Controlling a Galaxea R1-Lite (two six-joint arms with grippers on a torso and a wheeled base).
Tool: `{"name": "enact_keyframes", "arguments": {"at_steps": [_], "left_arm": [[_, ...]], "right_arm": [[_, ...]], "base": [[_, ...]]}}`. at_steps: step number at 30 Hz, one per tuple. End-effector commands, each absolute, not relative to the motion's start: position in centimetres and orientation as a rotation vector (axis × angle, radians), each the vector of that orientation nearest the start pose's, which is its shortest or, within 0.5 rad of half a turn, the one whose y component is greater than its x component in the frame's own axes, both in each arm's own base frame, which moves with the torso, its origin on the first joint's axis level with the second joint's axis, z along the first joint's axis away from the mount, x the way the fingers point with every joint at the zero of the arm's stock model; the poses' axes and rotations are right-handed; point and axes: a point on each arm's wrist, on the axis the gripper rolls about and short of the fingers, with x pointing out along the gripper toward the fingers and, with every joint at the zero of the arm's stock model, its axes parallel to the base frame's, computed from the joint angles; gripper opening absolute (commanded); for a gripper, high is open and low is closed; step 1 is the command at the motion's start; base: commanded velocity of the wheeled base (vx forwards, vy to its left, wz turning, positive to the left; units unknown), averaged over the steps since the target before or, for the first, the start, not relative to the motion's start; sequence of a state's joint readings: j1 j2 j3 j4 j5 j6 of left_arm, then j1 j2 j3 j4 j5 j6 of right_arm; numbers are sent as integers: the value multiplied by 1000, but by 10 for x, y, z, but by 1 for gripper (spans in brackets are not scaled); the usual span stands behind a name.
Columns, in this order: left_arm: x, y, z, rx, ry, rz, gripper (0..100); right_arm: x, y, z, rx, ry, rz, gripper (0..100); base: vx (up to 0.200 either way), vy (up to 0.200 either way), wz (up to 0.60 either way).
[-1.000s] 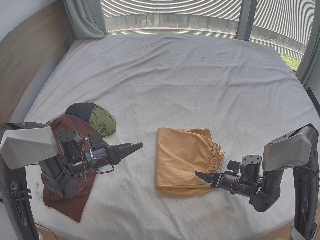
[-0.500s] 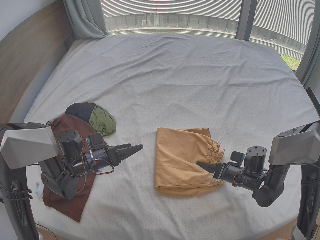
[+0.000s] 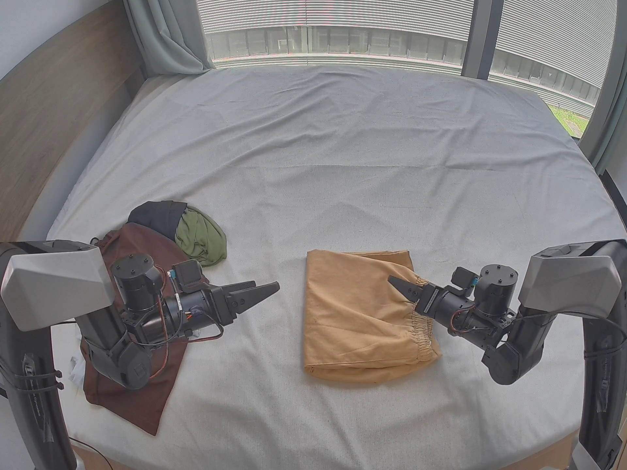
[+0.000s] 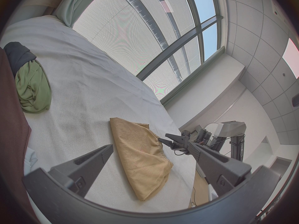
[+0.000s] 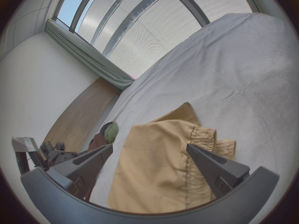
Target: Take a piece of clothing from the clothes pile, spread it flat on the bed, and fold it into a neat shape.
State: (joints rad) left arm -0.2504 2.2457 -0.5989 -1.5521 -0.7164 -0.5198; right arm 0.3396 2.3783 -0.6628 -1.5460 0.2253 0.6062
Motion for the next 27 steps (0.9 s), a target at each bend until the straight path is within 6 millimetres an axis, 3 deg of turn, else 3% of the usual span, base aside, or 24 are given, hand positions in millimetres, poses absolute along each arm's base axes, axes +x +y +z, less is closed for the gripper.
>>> {"name": "enact_keyframes", "arguments": {"at_steps": [1,8,13,15,20,24,27], "left_arm": [[332,-99,45,-501,343,-916,100],[333,-95,45,-504,342,-904,100],[333,-95,45,-504,342,-904,100],[332,-95,46,-505,342,-907,100],[330,-95,47,-503,343,-910,100],[330,-94,45,-476,333,-907,100],[324,-93,37,-318,289,-925,100]], "right_arm": [[358,119,-18,580,351,435,100],[358,117,-17,581,348,429,100],[356,118,-6,582,325,439,100],[345,115,11,576,316,452,100],[322,107,29,508,322,482,100],[307,94,27,465,368,502,100],[300,86,20,440,408,511,100]], "base": [[0,0,0],[0,0,0],[0,0,0],[0,0,0],[0,0,0],[0,0,0],[0,0,0]]}}
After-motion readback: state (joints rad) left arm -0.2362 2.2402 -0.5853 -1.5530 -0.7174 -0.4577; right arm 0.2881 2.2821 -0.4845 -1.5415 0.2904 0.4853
